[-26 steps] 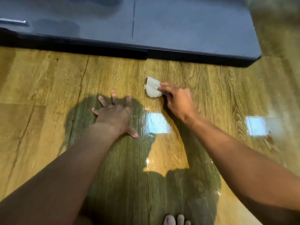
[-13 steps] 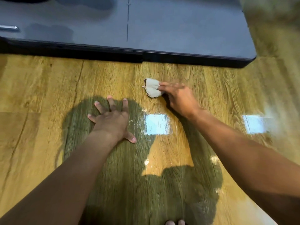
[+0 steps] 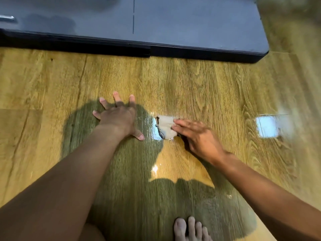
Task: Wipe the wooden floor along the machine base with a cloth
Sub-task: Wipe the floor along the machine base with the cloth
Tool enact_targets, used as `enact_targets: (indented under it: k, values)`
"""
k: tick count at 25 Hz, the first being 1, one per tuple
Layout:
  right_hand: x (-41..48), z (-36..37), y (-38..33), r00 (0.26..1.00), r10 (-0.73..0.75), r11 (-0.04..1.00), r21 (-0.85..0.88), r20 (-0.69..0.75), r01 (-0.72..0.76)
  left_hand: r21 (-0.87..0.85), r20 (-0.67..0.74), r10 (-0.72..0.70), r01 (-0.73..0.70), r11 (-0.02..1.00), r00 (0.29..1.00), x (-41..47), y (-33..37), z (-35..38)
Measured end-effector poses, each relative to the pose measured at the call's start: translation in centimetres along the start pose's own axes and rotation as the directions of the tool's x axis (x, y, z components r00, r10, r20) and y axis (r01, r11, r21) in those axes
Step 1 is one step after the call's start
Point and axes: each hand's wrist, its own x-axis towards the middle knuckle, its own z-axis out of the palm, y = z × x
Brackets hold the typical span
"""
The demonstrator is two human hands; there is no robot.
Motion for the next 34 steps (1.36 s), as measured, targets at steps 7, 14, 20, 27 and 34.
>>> enact_targets:
  k: [7,14,20,27,34]
  values:
    - [-0.2,-0.2,-1.7,0.988,0.139,0.985,0.110,-0.067,-0.131,-0.001,-0.003,-0.026,0.026,1.000,1.000,-0.3,0.1,-0.4]
    - [-2.7,-1.0,-2.7,0.995,0.084,0.993,0.081,0.051,-0.088,0.012,-0.019,-0.044,0.044,0.999,0.999,0.0,0.0,-0.3]
    - [-13.0,1.3,-6.2,0.998,-0.061,0.989,0.138,0.004,0.060,0.053,-0.041,0.022,-0.020,0.998,0.999,-0.7,-0.2,-0.4]
    - [-6.8,-0.6,-2.1,0.993,0.117,0.986,0.120,0.007,-0.117,0.161,-0.016,0.092,-0.089,0.983,0.996,-0.8,1.0,-1.5]
    - [-13.7,0.4,-3.0,0.998,-0.040,0.982,0.181,-0.059,0.050,0.070,0.013,0.080,-0.081,0.994,0.997,1.2,3.3,-2.2]
